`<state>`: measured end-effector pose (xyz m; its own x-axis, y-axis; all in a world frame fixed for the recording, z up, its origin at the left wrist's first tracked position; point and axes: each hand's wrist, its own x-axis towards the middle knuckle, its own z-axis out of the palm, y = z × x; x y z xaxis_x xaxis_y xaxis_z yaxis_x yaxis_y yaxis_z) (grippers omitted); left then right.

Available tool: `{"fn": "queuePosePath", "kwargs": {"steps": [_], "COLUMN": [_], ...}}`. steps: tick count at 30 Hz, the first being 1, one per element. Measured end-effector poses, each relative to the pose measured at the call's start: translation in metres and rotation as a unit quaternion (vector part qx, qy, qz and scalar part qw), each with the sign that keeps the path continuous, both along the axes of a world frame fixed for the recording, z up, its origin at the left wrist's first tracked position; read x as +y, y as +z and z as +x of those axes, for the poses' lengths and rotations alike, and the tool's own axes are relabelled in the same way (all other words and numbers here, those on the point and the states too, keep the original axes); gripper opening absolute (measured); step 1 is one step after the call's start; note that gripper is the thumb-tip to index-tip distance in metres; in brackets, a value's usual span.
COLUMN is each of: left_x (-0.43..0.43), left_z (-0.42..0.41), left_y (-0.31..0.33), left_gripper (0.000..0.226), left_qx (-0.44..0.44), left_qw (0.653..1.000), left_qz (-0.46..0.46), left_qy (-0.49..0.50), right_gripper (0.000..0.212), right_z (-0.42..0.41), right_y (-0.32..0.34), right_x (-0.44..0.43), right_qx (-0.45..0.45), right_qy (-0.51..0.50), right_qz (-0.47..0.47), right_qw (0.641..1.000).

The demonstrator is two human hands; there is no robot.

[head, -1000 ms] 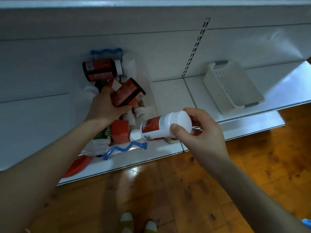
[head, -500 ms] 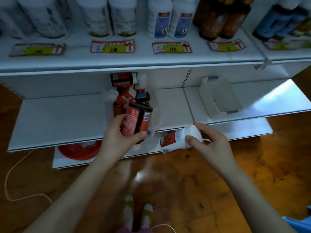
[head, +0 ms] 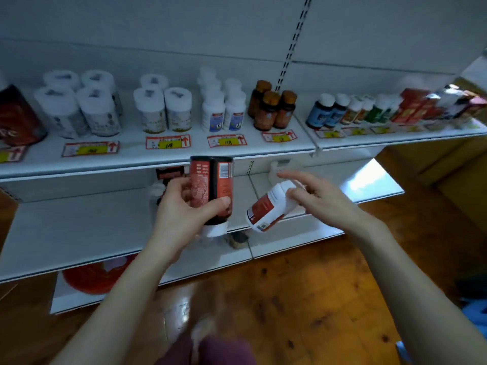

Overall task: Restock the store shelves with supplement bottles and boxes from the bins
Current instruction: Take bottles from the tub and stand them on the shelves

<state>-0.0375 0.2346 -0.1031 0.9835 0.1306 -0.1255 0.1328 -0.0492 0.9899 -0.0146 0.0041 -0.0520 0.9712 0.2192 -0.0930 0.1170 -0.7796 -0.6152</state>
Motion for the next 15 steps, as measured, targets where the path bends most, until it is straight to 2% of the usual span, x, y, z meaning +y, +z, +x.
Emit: {"fn": "queuePosePath", "kwargs": {"steps": [2, 5, 8, 12, 15], "left_x": [-0.007, -0.022, -0.035, -0.061, -0.089], "left_z": [0.008, 0.017, 0.025, 0.037, 0.049], "left_y": [0.014, 0.032, 0.043, 0.056, 0.061], "left_gripper": [0.081, 0.075, 0.085, 0.082, 0.085], "left_qx": [-0.027, -0.077, -0.096, -0.103, -0.101], "left_qw": [0.999, 0.994, 0.988, 0.981, 0.980], "left_qz": [-0.008, -0.002, -0.005, -0.015, -0.015], "left_qy": [-0.026, -0.077, -0.122, -0.162, -0.170], "right_gripper": [0.029, 0.003, 0.010, 0.034, 0.035], "right_z": [-0.002, -0.007, -0.009, -0.008, -0.003], "right_y": [0.015, 0.024, 0.025, 0.029, 0.033], "right_x": [-0.005, -0.016, -0.033, -0.068, -0.096], "right_qx": [-0.024, -0.086, -0.130, -0.088, -0.076], "right_qy": [-0.002, -0.034, -0.093, -0.175, -0.185], "right_qz": [-0.027, -0.048, -0.036, -0.062, -0.063], "right_qw": [0.999, 0.995, 0.986, 0.979, 0.978]}}
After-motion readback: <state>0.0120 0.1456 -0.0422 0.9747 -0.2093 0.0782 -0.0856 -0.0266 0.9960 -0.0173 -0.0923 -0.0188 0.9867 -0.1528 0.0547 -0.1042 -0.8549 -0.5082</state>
